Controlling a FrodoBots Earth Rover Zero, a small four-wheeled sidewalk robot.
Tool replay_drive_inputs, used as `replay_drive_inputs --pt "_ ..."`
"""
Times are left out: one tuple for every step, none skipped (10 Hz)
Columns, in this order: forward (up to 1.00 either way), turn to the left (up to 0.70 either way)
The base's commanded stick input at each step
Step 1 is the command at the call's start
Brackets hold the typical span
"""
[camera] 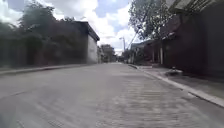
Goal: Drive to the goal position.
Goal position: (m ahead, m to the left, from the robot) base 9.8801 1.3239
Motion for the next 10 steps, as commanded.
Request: replay_drive_inputs --pt "1.0 0.0" --pt "1.0 0.0" --pt "1.0 0.0" --pt "1.0 0.0" --pt "1.0 0.0" --pt "1.0 0.0" --pt "1.0 0.0" --pt "1.0 0.0" --pt "1.0 0.0" --pt "1.0 0.0"
